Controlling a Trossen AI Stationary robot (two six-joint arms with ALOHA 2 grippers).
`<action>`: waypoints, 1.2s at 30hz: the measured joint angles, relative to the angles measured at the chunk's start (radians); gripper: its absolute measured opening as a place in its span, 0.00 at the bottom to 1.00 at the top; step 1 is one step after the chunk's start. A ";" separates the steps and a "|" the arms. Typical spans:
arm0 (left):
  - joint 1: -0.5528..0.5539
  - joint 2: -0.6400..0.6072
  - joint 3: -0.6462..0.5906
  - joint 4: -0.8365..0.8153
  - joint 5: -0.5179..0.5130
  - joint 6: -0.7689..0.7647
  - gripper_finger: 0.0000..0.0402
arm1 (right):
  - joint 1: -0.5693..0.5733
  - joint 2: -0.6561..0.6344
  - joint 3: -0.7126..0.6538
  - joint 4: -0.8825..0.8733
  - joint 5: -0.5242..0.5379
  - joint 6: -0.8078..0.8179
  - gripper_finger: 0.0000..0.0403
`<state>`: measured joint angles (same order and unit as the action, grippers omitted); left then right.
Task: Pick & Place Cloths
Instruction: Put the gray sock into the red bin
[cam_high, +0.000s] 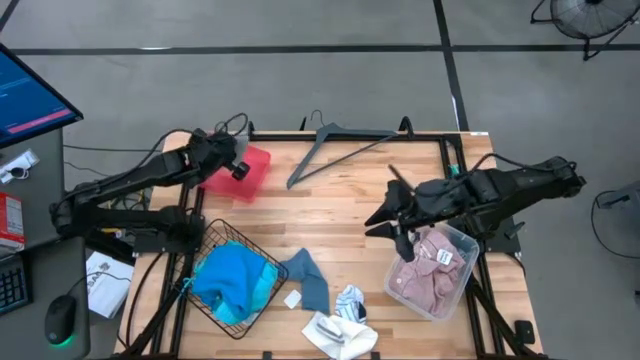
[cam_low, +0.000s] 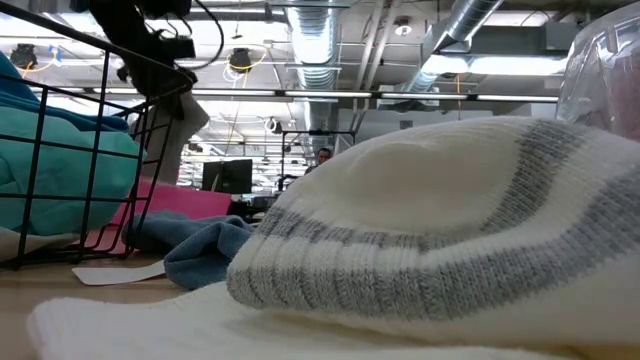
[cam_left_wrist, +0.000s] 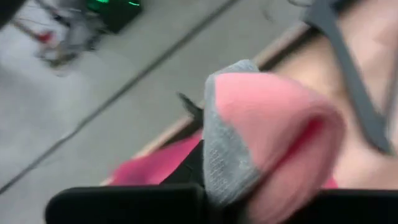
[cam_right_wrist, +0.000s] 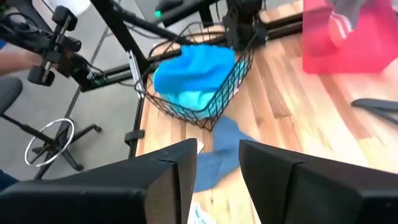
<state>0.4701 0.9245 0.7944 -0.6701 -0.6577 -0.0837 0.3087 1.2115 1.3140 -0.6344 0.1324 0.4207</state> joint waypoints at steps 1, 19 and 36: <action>0.003 0.000 -0.012 -0.001 0.040 0.015 0.08 | 0.002 0.010 0.000 -0.003 0.000 0.000 0.29; -0.033 -0.009 -0.038 -0.003 0.145 -0.004 0.85 | 0.072 0.069 0.000 -0.120 -0.006 0.063 0.60; -0.177 0.127 -0.036 0.230 0.352 0.037 0.78 | 0.100 0.250 -0.029 -0.164 -0.008 0.104 0.56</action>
<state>0.2929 1.0513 0.7582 -0.4403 -0.3058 -0.0467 0.4084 1.4616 1.2854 -0.7988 0.1242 0.5249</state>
